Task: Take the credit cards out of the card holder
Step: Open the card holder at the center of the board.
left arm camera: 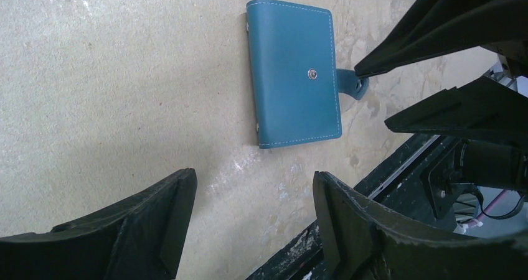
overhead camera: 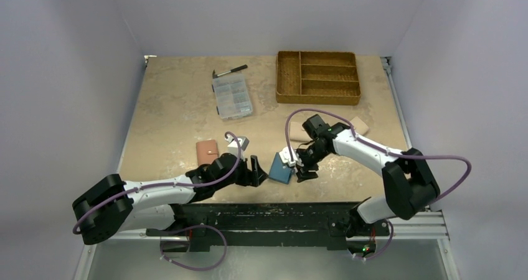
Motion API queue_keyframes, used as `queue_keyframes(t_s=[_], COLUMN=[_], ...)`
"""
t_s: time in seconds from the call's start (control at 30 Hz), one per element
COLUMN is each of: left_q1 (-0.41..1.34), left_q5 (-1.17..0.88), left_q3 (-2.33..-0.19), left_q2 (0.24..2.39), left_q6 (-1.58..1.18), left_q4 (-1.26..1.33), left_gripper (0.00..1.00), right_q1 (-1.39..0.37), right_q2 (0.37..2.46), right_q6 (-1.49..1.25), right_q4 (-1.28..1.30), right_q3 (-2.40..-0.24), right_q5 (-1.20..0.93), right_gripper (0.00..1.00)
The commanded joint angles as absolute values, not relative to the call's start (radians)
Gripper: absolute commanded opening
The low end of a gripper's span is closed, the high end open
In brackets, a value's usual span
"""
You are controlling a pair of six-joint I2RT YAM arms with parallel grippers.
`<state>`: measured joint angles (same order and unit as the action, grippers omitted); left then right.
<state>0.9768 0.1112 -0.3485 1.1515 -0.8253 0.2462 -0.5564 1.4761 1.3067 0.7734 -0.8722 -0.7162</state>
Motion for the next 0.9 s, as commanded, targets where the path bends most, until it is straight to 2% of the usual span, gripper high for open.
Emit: queue_keyframes(t_s=[0.0, 0.33, 0.47, 0.87], left_q1=[0.985, 1.057, 1.100, 1.184], left_q5=[0.090, 0.128, 0.217, 0.388], left_q3=[-0.373, -0.402, -0.384, -0.373], left_q2=[1.140, 1.189, 1.198, 1.253], left_q6=[-0.759, -0.619, -0.560, -0.587], left_q4=[0.298, 0.392, 0.445, 0.534], left_gripper=[0.72, 0.72, 0.72, 0.73], right_q1=[-0.561, -0.561, -0.553, -0.518], right_q2=[1.423, 1.463, 1.485, 1.564], right_q6=[1.303, 1.245, 1.197, 1.110], right_q4=[0.777, 0.757, 0.747, 0.778], right_q3=[-0.826, -0.809, -0.819, -0.876], right_q5=[-0.690, -0.632, -0.615, -0.658], right_gripper=[0.61, 0.51, 0.47, 0.33])
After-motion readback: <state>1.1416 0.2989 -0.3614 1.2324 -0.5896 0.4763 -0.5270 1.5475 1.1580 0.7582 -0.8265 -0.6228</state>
